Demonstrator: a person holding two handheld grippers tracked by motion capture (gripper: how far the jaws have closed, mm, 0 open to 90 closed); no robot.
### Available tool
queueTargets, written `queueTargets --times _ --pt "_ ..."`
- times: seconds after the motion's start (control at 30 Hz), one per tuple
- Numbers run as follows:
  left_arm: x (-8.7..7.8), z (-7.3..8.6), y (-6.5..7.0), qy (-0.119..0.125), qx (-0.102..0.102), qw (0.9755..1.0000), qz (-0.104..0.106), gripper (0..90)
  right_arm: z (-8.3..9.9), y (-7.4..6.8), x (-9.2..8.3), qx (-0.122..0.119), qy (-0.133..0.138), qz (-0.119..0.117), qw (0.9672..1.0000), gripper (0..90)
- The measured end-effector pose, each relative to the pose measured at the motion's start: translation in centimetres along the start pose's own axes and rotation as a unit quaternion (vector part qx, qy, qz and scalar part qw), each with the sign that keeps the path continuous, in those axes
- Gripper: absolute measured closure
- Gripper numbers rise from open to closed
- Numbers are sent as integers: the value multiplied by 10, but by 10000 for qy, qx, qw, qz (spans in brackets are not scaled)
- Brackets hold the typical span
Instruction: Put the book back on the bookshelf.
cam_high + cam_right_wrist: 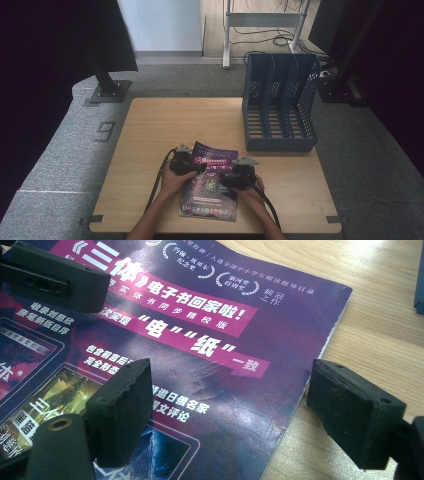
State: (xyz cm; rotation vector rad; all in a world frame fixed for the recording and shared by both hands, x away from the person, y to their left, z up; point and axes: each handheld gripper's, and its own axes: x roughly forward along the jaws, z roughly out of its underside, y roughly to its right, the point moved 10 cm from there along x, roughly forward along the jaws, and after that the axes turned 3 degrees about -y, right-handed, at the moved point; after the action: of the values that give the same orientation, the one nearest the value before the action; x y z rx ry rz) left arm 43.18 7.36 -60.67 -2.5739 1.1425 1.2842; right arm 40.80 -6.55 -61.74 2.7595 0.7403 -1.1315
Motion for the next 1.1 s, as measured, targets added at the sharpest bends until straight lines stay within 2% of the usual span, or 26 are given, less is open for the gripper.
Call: queueTargets --times 0.03,0.27,0.33,0.4,0.43,0.5,0.57,0.63,0.7,0.93,1.1 --pt "1 0 3 -9 47 9999 88 370 0 0 0 -3 2 0 10000 183" --pt "1 0 4 6 -14 9999 150 336 0 0 0 3 3 1 10000 183" --pt "1 0 4 5 -6 9999 113 329 0 0 0 3 3 8 10000 183" --pt "2 0 3 4 36 10000 -19 354 0 0 0 0 3 11 10000 183" --pt "2 0 2 4 80 9999 -129 391 0 0 0 0 3 12 10000 183" --pt "1 0 0 7 100 9997 -219 468 0 0 0 1 3 12 10000 183" --pt "1 0 0 20 84 9998 -181 565 0 0 0 5 2 9 10000 183" --pt "-1 -1 0 56 99 9998 -175 586 0 0 0 6 1 10 10000 183" --pt "-3 -4 1 137 189 9995 -208 668 0 0 0 4 2 8 10000 183" --pt "-7 -6 5 329 355 9984 -294 751 0 0 0 2 3 8 10000 185" --pt "-10 -7 10 468 438 9978 -177 837 0 0 0 -6 0 20 10000 185"
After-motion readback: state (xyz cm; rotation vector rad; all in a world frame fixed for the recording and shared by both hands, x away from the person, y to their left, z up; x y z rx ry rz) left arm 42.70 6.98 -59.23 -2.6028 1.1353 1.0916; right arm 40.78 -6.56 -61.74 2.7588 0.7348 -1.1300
